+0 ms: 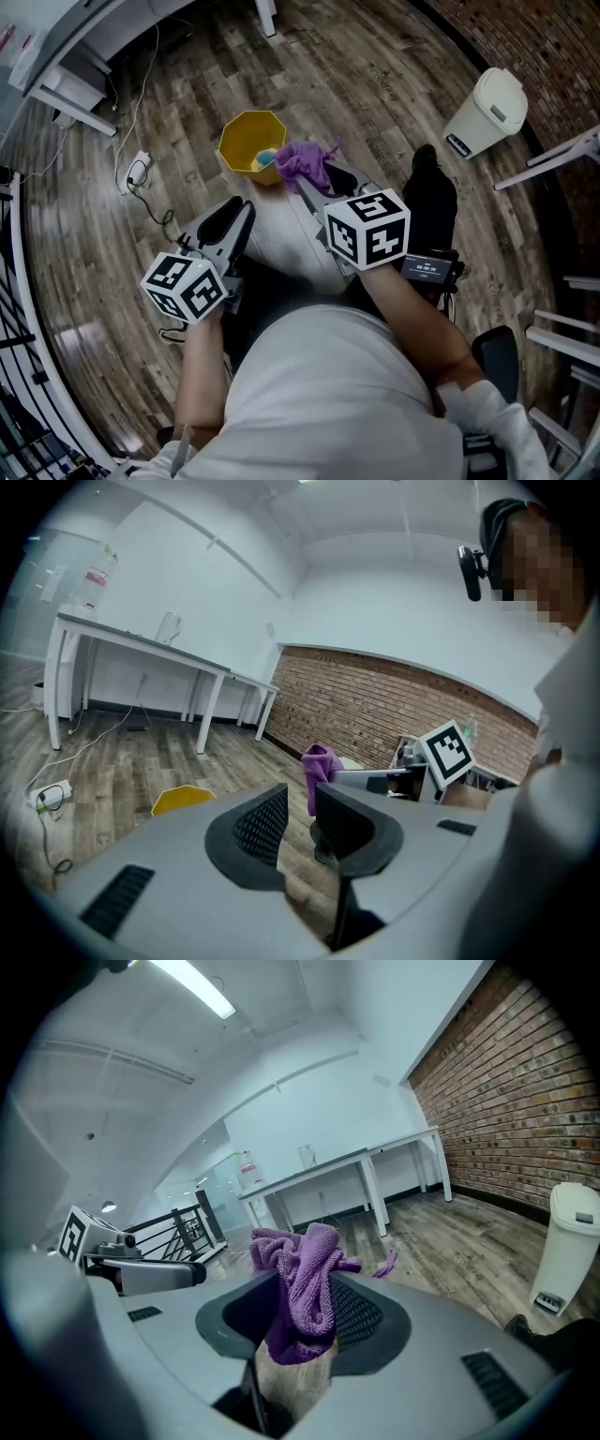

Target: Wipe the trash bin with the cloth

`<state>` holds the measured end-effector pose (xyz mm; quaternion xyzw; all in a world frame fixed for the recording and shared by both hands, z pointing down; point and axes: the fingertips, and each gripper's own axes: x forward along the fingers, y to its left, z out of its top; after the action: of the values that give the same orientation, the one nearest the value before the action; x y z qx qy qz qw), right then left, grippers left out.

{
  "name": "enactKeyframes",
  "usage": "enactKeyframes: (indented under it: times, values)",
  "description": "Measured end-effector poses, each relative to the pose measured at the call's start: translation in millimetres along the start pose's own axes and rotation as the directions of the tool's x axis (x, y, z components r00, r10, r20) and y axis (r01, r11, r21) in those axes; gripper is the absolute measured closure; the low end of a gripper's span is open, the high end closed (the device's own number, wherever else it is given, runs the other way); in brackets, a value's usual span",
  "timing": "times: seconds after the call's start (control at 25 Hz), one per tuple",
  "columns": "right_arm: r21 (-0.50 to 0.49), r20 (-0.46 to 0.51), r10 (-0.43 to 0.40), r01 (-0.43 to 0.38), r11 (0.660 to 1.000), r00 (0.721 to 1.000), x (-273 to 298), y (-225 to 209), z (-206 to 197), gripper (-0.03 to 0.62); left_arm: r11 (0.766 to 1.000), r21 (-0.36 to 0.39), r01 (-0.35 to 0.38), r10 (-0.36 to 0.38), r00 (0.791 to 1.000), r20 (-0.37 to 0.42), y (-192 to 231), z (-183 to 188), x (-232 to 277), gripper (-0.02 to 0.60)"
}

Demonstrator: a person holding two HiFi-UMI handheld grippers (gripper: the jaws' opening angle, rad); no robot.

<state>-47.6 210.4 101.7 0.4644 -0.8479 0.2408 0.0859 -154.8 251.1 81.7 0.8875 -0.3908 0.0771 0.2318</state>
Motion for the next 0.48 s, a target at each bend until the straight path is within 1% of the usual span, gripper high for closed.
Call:
enactKeyframes:
  times: [0.2, 0.48]
  values:
    - [-0.003, 0.003, 0.005, -0.005, 1.0, 1.0, 0.1, 1.8, 0.7, 0.433, 1.0, 0.003, 0.01, -0.01, 1.0, -0.007, -5.9, -0.7, 2.7, 0.491]
    - [0.0, -0.002, -0.013, 0.013, 1.0, 1.0, -1.7, -4.9, -3.3, 0.433, 1.0, -0.004, 0.016, -0.016, 1.0, -0.012, -8.8, -4.0, 3.0, 0.491]
